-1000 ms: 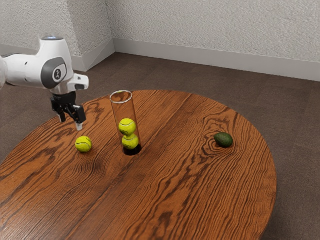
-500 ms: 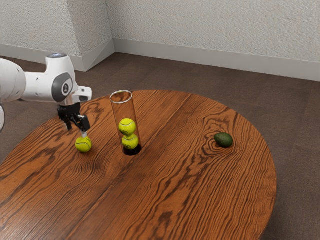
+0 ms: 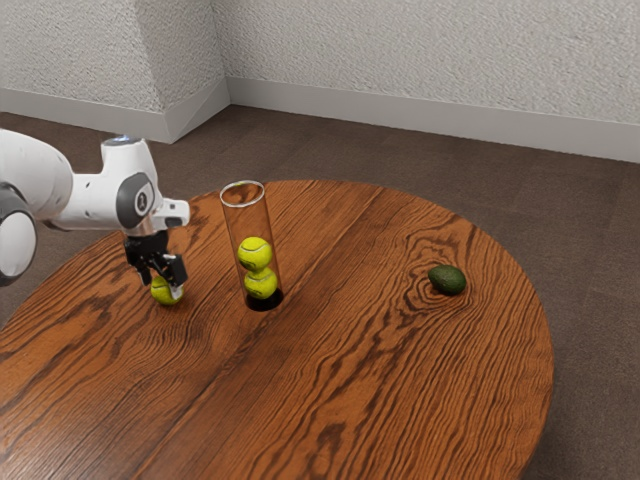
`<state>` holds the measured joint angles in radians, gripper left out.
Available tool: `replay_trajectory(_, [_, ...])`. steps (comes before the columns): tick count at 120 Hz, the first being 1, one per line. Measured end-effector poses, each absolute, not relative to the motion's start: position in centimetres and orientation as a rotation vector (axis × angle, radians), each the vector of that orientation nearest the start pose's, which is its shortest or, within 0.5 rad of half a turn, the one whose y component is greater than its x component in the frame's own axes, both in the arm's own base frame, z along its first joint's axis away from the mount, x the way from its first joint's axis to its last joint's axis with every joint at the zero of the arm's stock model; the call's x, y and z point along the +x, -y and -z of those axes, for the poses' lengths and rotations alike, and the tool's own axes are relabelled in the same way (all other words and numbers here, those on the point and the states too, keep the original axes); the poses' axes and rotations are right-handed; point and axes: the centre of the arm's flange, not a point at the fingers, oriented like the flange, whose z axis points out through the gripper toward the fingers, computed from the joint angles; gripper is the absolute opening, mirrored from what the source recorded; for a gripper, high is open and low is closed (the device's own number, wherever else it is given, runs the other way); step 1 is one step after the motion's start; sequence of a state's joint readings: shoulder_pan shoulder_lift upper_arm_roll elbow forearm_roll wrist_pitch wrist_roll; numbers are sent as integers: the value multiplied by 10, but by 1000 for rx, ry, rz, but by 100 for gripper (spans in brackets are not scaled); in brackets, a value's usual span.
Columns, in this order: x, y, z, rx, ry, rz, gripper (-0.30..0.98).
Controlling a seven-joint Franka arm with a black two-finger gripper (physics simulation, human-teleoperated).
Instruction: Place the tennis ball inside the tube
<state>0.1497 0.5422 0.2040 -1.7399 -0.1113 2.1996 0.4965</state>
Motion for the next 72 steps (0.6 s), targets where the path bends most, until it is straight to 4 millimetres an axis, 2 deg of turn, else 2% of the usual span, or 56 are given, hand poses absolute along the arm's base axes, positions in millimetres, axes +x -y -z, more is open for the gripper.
replay_trajectory(32, [622,-218,-256,-3152,-156,-111,68])
replay_trajectory(38, [622,-218,-255,-3152,-157,-106,64])
replay_trajectory(52, [623,-219,-254,-3149,-159,-94,41])
replay_trajectory(72, [624,-219,-258,-3141,-162,-75,37])
